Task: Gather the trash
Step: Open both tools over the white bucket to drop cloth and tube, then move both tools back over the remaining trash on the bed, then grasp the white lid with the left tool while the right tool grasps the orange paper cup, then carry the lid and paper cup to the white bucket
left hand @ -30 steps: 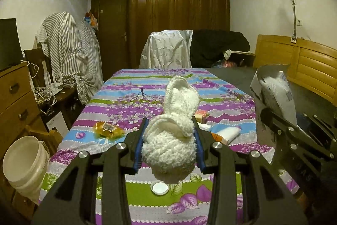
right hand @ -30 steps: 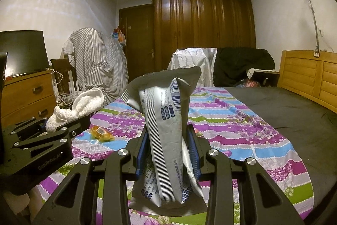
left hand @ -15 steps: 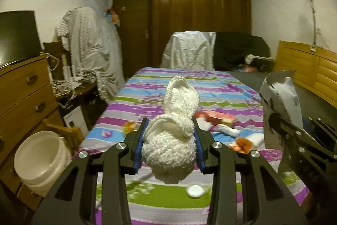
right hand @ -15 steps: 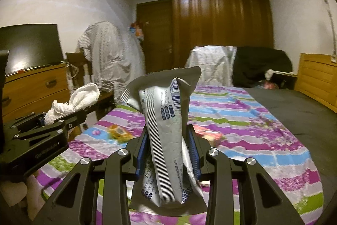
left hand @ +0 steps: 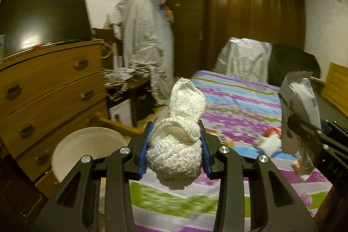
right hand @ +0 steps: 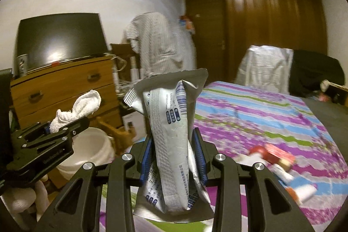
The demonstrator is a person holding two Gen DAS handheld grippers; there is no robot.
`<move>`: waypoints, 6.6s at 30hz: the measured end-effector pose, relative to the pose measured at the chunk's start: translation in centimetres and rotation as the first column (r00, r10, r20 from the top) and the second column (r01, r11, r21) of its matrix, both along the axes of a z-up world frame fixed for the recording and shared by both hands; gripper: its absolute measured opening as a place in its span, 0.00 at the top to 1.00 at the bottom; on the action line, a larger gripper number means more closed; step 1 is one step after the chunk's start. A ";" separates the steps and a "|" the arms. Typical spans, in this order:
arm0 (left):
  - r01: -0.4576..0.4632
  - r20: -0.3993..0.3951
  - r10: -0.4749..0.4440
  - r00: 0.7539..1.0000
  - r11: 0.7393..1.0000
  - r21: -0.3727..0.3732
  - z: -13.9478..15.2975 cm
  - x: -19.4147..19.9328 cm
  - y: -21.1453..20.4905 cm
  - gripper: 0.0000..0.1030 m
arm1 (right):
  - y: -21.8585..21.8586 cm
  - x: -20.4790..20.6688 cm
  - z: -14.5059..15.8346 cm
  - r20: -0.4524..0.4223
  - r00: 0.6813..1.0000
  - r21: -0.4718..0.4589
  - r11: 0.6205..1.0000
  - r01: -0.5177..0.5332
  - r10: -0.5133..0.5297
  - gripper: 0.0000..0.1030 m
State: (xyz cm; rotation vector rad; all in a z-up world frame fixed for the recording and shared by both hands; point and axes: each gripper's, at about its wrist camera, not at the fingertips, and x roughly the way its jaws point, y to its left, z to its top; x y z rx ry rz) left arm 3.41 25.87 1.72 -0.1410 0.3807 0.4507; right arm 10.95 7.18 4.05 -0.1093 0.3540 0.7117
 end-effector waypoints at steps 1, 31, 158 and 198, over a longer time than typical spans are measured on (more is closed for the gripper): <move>-0.022 0.000 0.022 1.000 1.000 -0.001 0.2 -0.3 1.1 0.64 | 1.6 0.0 0.2 -0.003 1.000 -0.005 1.000 -0.022 0.022 0.65; -0.273 -0.294 0.218 0.931 0.949 -0.160 -6.9 -1.1 25.0 0.64 | 40.3 5.8 -8.3 -0.477 0.818 -0.280 0.827 -0.487 0.320 0.65; 0.566 -0.436 -0.585 0.684 0.803 -0.190 -18.9 14.7 -20.7 0.63 | -25.6 18.0 -22.9 -0.487 0.800 -0.146 0.936 0.320 -0.350 0.81; 0.491 0.003 -0.491 0.871 0.871 0.030 -1.9 2.1 -22.6 0.63 | -27.6 -9.0 -4.7 0.134 0.894 0.062 0.904 0.422 -0.427 0.94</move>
